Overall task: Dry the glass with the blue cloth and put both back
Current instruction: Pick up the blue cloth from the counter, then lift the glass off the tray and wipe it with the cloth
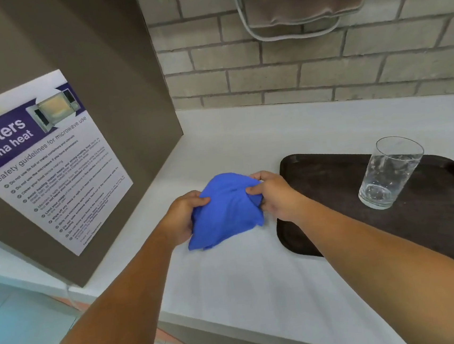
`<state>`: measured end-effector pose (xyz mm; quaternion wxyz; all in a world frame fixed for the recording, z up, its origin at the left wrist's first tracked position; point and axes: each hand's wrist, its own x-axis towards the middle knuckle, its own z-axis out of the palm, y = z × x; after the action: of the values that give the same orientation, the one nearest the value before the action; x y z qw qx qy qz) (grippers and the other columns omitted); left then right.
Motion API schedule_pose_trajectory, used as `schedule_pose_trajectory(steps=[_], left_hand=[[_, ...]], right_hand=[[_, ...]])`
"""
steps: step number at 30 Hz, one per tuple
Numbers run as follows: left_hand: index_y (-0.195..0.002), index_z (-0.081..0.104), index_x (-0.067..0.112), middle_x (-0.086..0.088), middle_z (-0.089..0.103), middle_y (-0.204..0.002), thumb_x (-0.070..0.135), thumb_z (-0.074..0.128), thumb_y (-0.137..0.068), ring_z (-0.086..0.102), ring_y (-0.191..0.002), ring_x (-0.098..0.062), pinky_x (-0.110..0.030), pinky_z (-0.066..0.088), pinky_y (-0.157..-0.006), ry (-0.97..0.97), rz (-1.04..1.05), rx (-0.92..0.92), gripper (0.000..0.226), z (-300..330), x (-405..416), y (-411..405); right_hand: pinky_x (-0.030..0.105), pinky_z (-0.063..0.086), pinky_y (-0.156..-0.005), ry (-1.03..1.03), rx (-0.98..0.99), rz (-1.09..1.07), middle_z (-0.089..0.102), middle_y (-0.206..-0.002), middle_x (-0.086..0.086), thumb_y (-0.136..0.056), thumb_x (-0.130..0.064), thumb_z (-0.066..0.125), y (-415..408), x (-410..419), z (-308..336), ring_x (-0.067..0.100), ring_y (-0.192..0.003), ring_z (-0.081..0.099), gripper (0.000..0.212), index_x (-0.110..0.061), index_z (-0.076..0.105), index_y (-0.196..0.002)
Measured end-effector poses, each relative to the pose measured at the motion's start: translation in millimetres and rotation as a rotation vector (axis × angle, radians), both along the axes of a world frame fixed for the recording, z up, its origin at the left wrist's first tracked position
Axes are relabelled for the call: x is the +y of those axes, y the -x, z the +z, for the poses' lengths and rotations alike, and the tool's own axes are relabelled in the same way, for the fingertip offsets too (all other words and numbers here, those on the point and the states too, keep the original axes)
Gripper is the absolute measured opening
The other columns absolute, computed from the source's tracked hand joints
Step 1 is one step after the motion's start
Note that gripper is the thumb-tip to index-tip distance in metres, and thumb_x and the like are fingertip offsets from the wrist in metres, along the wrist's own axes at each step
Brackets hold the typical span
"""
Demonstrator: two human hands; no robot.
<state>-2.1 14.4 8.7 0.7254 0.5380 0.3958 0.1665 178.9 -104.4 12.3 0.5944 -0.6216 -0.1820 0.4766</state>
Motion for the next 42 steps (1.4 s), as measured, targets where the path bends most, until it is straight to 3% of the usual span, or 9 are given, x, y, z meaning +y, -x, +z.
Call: schedule_pose_trajectory(steps=[4,9,16,18,23,27,34,39,42], left_hand=[[-0.125,0.057,0.008,-0.013,0.066,-0.127,0.016,0.058,-0.090,0.061,-0.117,-0.035,-0.045,0.052,-0.089,0.255,-0.042,-0.228,0.036,9.5,-18.1,-19.6],[-0.136,0.050,0.005,-0.023,0.058,-0.134,0.022,0.068,-0.083,0.055,-0.123,-0.040,-0.050,0.047,-0.097,0.296,-0.079,-0.277,0.058,16.8,-63.1,-68.7],[-0.126,0.058,0.001,-0.022,0.069,-0.113,0.023,0.077,-0.070,0.069,-0.093,-0.031,-0.036,0.058,-0.066,0.255,-0.111,-0.244,0.064,29.7,-109.3,-128.7],[-0.125,0.059,0.001,-0.023,0.069,-0.112,0.023,0.077,-0.071,0.069,-0.093,-0.032,-0.036,0.058,-0.067,0.234,-0.110,-0.241,0.061,30.2,-115.5,-140.3],[-0.129,0.057,0.004,-0.027,0.061,-0.127,0.016,0.066,-0.088,0.063,-0.107,-0.036,-0.043,0.053,-0.083,0.242,-0.096,-0.288,0.044,27.9,-135.8,-167.1],[-0.129,0.057,0.005,-0.026,0.062,-0.126,0.018,0.065,-0.090,0.062,-0.110,-0.038,-0.046,0.053,-0.087,0.232,-0.077,-0.296,0.042,30.6,-144.3,-174.8],[-0.128,0.053,0.002,-0.027,0.061,-0.126,0.022,0.065,-0.090,0.057,-0.119,-0.043,-0.056,0.045,-0.102,0.146,-0.023,-0.254,0.045,33.5,-146.3,-175.5],[-0.113,0.057,0.009,-0.018,0.067,-0.112,0.021,0.067,-0.088,0.067,-0.095,-0.030,-0.040,0.056,-0.075,0.067,-0.079,-0.304,0.030,55.6,-149.0,-178.9],[-0.108,0.059,0.010,-0.012,0.071,-0.098,0.020,0.070,-0.085,0.070,-0.083,-0.025,-0.034,0.058,-0.067,0.030,-0.160,-0.409,0.027,86.9,-155.6,-189.1]], right_hand=[[0.045,0.058,-0.085,-0.190,0.224,-0.121,0.072,-0.108,0.015,-0.088,0.009,0.059,-10.4,-20.4,18.7,0.032,-0.097,0.070,0.031,-0.006,0.061,-0.115],[0.049,0.056,-0.093,-0.185,0.129,-0.290,0.071,-0.115,0.016,-0.087,0.006,0.063,-32.5,-62.9,27.0,0.034,-0.106,0.069,0.033,-0.002,0.063,-0.119],[0.013,0.046,-0.053,0.028,-0.372,-0.818,0.064,-0.080,0.001,-0.079,-0.005,0.074,-69.9,-188.3,-20.4,0.019,-0.067,0.058,0.022,-0.016,0.064,-0.096],[0.019,0.048,-0.069,0.088,-0.489,-0.889,0.061,-0.101,-0.001,-0.073,-0.019,0.084,-89.5,-209.2,-27.4,0.016,-0.080,0.060,0.042,-0.022,0.058,-0.106],[0.038,0.041,-0.105,0.074,-0.511,-0.546,0.041,-0.148,-0.004,-0.064,-0.028,0.092,-142.2,-210.8,-27.4,0.019,-0.132,0.043,0.108,-0.025,0.030,-0.152],[0.027,0.051,-0.089,0.009,-0.523,-0.369,0.063,-0.123,-0.013,-0.056,-0.020,0.094,-160.7,-199.6,-28.7,0.013,-0.116,0.060,0.090,-0.032,0.047,-0.132],[0.035,0.059,-0.082,-0.059,-0.454,-0.462,0.072,-0.104,-0.003,-0.061,-0.009,0.091,-155.9,-185.9,-27.9,0.013,-0.093,0.071,0.062,-0.025,0.060,-0.113],[0.024,0.057,-0.065,-0.220,-0.215,-0.496,0.077,-0.096,0.001,-0.067,-0.002,0.086,-150.6,-183.5,-5.0,0.010,-0.081,0.075,0.054,-0.018,0.060,-0.111],[0.031,0.058,-0.069,-0.348,-0.009,-0.494,0.074,-0.094,0.007,-0.074,-0.003,0.081,-140.7,-179.9,18.6,0.017,-0.078,0.073,0.047,-0.009,0.056,-0.114]])
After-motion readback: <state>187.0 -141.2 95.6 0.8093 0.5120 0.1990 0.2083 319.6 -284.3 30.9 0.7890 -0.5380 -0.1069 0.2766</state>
